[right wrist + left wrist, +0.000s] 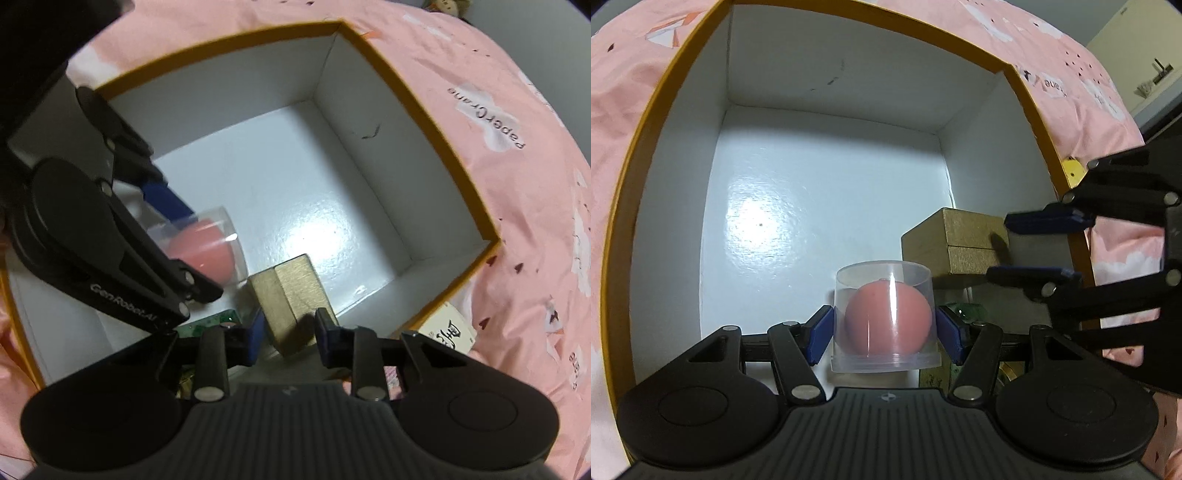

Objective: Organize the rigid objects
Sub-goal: 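Lower the pink sponge cup onto the box floor and open the left tool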

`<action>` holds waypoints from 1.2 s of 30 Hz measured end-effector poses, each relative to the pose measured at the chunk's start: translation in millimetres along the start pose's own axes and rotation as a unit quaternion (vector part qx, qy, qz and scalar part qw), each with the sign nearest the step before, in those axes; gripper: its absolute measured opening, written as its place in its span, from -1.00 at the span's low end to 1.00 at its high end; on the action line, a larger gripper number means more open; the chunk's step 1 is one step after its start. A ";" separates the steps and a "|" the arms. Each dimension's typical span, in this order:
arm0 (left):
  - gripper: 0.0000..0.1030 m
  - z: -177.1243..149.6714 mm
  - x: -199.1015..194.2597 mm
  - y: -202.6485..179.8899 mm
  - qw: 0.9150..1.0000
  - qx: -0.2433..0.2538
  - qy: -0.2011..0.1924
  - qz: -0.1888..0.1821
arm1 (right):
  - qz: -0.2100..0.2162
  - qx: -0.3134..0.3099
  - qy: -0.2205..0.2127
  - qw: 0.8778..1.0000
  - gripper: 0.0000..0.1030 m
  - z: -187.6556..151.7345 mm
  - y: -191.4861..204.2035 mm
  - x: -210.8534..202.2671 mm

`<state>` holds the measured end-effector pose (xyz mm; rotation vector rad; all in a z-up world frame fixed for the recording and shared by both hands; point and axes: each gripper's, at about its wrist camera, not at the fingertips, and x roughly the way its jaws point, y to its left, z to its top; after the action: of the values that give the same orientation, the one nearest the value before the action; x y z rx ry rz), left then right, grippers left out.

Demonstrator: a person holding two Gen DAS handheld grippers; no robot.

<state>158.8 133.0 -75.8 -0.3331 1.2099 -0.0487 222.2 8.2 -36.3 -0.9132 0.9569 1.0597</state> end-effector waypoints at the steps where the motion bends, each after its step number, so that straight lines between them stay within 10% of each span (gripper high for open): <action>1: 0.34 0.0 1.2 -2.2 1.000 0.006 0.005 0.002 | -0.005 0.000 -0.003 1.000 -0.45 -1.1 0.2 -2.3; 29: 0.56 -6.3 -1.5 2.4 0.998 0.018 0.053 -0.040 | 0.010 -0.018 0.001 1.000 -0.49 -16.5 19.5 -10.9; 36: 0.39 -6.7 -23.0 3.4 0.999 0.014 0.022 -0.044 | 0.031 -0.002 0.017 0.999 -0.85 -11.4 22.0 -0.3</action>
<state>144.0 139.6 -57.9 -0.3611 1.2375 -0.1498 198.9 2.7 -42.6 -0.9123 1.0171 1.1013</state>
